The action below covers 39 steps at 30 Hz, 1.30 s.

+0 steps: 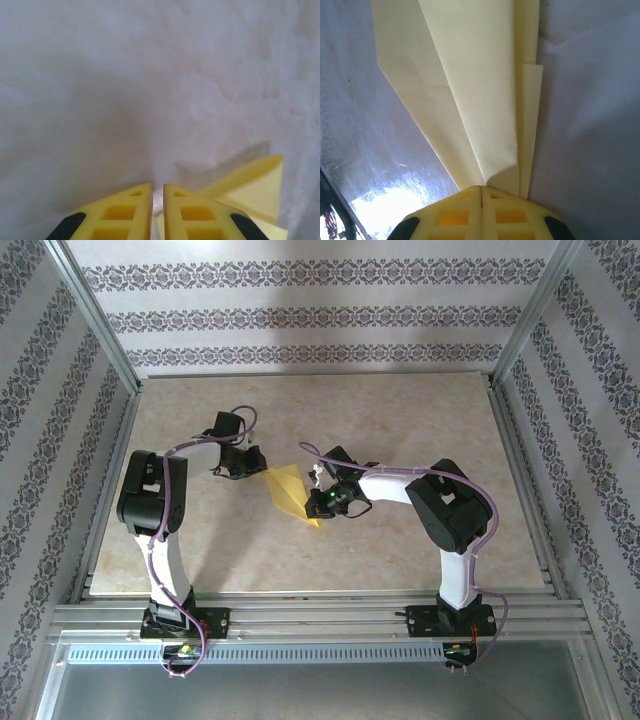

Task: Fold a paper plane with a square sheet of paper (pick it up from the middle)
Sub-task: Fourth fold the wing at the center of the table.

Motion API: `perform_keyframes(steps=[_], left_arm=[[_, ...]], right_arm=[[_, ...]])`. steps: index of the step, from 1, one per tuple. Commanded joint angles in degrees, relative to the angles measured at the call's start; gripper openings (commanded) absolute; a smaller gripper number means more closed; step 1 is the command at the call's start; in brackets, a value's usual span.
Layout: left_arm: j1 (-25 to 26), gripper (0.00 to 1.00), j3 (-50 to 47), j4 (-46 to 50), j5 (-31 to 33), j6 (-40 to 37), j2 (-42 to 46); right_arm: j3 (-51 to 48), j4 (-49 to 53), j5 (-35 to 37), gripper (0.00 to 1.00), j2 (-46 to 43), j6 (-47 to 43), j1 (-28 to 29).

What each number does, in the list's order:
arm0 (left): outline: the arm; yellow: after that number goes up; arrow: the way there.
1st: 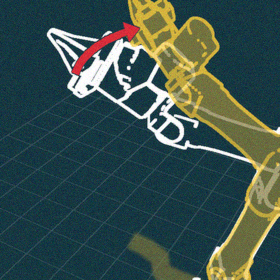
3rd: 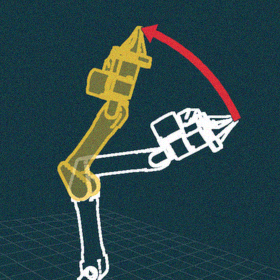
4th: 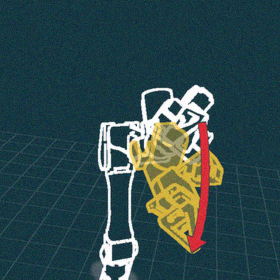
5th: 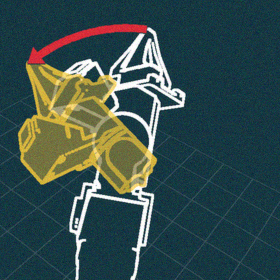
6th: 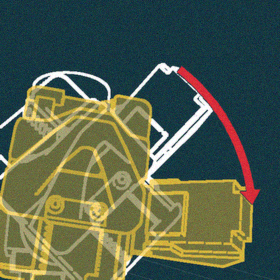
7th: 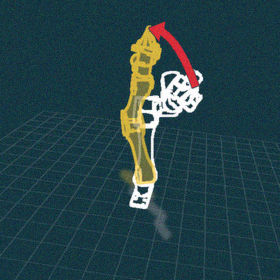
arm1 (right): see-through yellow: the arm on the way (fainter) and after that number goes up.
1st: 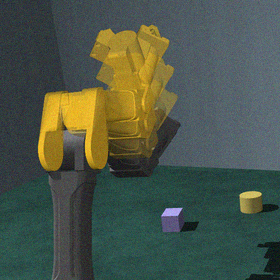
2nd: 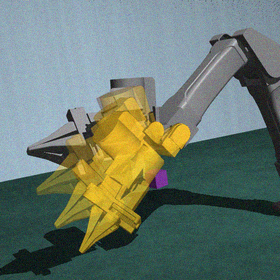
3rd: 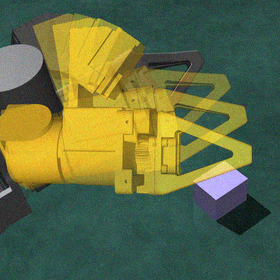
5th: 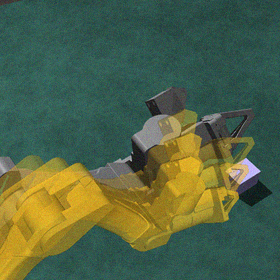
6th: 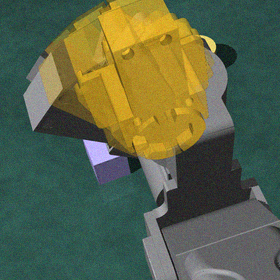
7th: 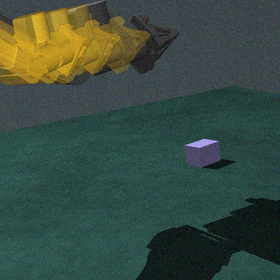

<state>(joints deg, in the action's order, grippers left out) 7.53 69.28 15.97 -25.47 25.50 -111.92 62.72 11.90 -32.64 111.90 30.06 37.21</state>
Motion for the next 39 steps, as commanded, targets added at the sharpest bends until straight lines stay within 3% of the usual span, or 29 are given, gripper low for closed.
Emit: perform_keyframes(steps=[1,10,19,25,30,35,39], left_arm=[[-0.6,0.16,0.7,2.3,2.2,-0.7,2.9],[6.2,0.15,-12.8,-9.5,-3.1,10.7,17.4],[9.8,0.13,-11.6,-15.2,-9.4,14.5,8.3],[9.7,0.11,-10.7,-13.2,-6.8,13.1,4.4],[9.7,0.1,-10.6,-10.5,-4.7,12.6,2.8],[9.8,0.1,-10.7,-7.5,-2.7,11.7,2.5],[9.7,0.1,-10.3,-5.9,-2.0,11.1,2.2]], right_arm=[[-3.5,8.7,5.4,0.05,3.4,-0.4,-0.2],[-3.0,9.2,5.1,0.05,3.5,-0.7,-0.3],[-2.8,8.8,4.9,0.05,3.2,-0.5,-0.4],[-2.9,7.1,3.4,0.06,1.6,-0.5,-0.3],[-2.9,2.1,-0.6,0.14,-2.7,0.4,0.0],[0.6,-0.1,0.3,0.14,-6.3,0.7,1.3],[4.1,1.0,2.5,0.1,-3.2,1.0,1.6]])
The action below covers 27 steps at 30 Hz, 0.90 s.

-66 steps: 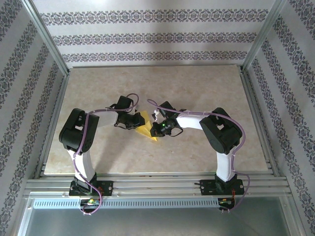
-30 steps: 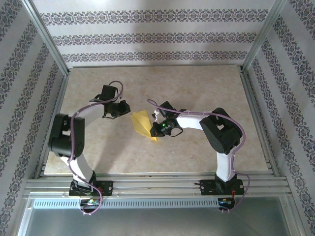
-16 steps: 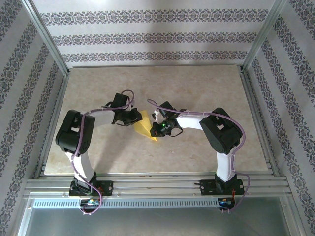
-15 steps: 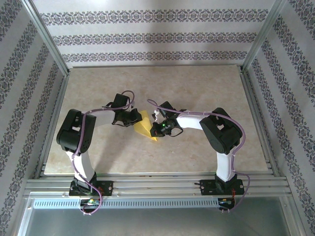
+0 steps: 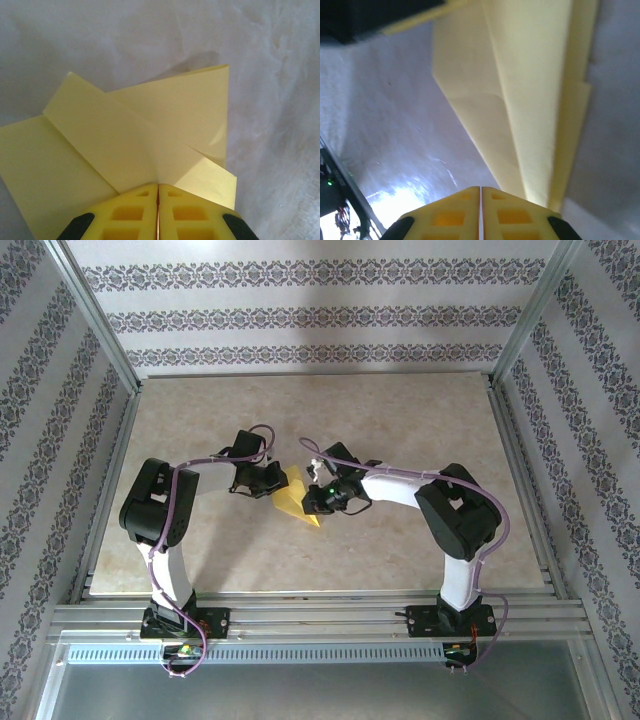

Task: Fold a paper plane with a square sheet of paper (pick it up from the middle)
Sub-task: Fourth fold the wing at the center of the table.

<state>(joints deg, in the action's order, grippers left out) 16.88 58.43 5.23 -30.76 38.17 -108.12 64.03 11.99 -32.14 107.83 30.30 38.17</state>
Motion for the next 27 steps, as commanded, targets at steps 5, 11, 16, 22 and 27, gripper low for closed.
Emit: perform_keyframes(steps=[5,11,16,22,27], left_arm=[[0.5,0.1,1.0,6.0,3.6,-2.0,-1.8],[0.5,0.1,0.9,7.0,4.5,-1.7,-2.1],[0.5,0.1,1.3,8.7,5.9,-2.2,-2.3],[0.5,0.1,1.9,10.1,7.0,-2.9,-2.7],[0.5,0.1,2.3,10.4,7.2,-3.2,-3.1]], right_arm=[[7.2,4.1,3.8,0.07,5.6,-0.1,1.6],[6.5,4.7,4.8,0.06,6.6,-0.1,1.6],[3.2,4.5,3.7,0.05,5.2,-0.9,1.2],[-2.9,3.2,1.2,0.05,2.8,-2.5,0.3],[-7.7,1.6,-0.2,0.06,-0.7,-3.7,0.0]])
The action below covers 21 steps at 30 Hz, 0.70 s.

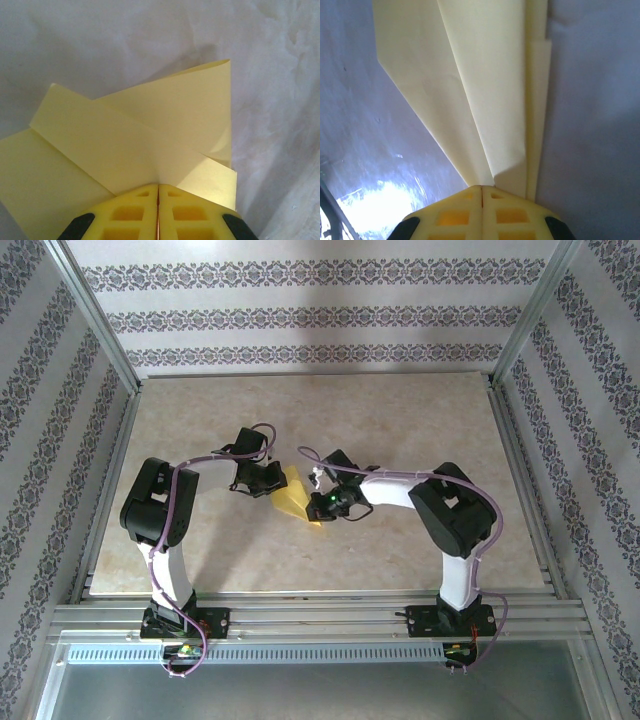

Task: Fold a paper plane with a square sheet of paper (pick it up from the middle)
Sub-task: Fourth fold the wing at the center of the table.

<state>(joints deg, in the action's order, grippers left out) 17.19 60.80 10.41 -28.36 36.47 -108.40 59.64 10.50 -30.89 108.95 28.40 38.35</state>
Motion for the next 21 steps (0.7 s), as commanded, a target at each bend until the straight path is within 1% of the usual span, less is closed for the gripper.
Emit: perform_keyframes(steps=[1,6,9,11,13,14,16,19,21], left_arm=[[0.2,0.1,0.0,5.3,4.7,-1.6,-2.9],[0.2,0.1,0.4,5.5,4.4,-1.9,-2.9],[0.2,0.1,0.8,4.9,3.0,-1.8,-2.3],[0.3,0.14,1.3,3.9,0.9,-0.5,-0.9],[0.4,0.21,1.8,2.2,-3.0,1.6,1.8],[0.4,0.23,1.9,0.9,-4.7,2.9,3.4],[0.4,0.27,1.8,-0.6,-6.2,4.4,6.7],[0.4,0.34,0.4,-1.0,-5.5,5.5,11.0],[0.4,0.4,-2.4,-2.7,-4.8,7.0,14.1]], right_arm=[[-4.4,2.5,-1.9,0.05,-2.6,-2.1,-0.3],[-9.0,0.3,-3.1,0.06,-6.1,-2.8,-1.5],[-12.0,-5.5,-4.9,0.06,-9.7,0.2,-2.7],[-14.1,-12.0,-7.1,0.07,-13.1,3.5,-3.7],[-14.2,-13.4,-5.5,0.09,-15.9,4.4,-4.0],[-14.2,-13.7,-4.2,0.11,-17.2,4.6,-4.2],[-14.8,-15.4,-2.5,0.19,-19.0,5.6,-5.0],[-15.4,-17.0,0.1,0.26,-20.3,7.2,-6.6],[-14.7,-16.9,1.3,0.35,-20.1,6.9,-7.5]])
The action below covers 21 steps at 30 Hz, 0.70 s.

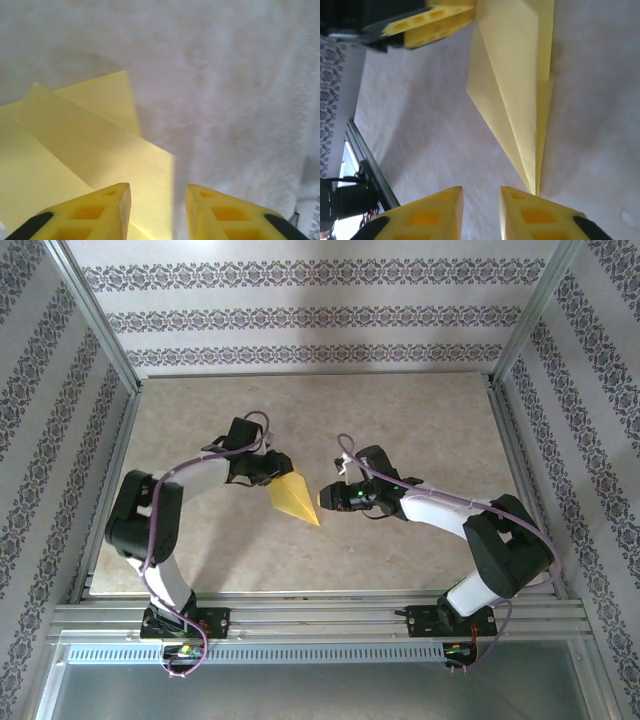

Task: Fold a paper plane with a square sheet of paper (pick it up from the middle)
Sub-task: Fourth fold the wing at the center of the table, then turn over the paper at the center of the table.

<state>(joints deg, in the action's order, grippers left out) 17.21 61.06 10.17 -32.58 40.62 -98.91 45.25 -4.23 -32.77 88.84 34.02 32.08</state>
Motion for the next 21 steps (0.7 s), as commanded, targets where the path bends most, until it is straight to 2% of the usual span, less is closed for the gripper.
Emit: perform_keyframes(steps=[1,4,9,13,21], left_arm=[[0.4,0.43,-4.2,-3.5,-0.1,3.8,5.9],[0.4,0.51,-10.7,-10.2,0.7,7.4,9.7],[0.5,0.53,-18.6,-21.8,0.0,11.4,10.4],[0.5,0.51,-19.3,-25.3,-0.6,12.9,6.6],[0.7,0.38,-16.8,-31.0,-2.6,15.5,-1.4]], right_arm=[[0.2,-2.1,3.4,0.38,0.3,0.9,-1.4],[2.4,-1.8,3.4,0.48,1.8,0.1,-1.5],[6.6,-2.5,3.2,0.59,5.5,-0.4,-1.5],[8.8,-4.0,2.9,0.61,7.6,0.8,-1.4],[9.4,-4.4,2.7,0.6,7.7,1.7,-1.4]])
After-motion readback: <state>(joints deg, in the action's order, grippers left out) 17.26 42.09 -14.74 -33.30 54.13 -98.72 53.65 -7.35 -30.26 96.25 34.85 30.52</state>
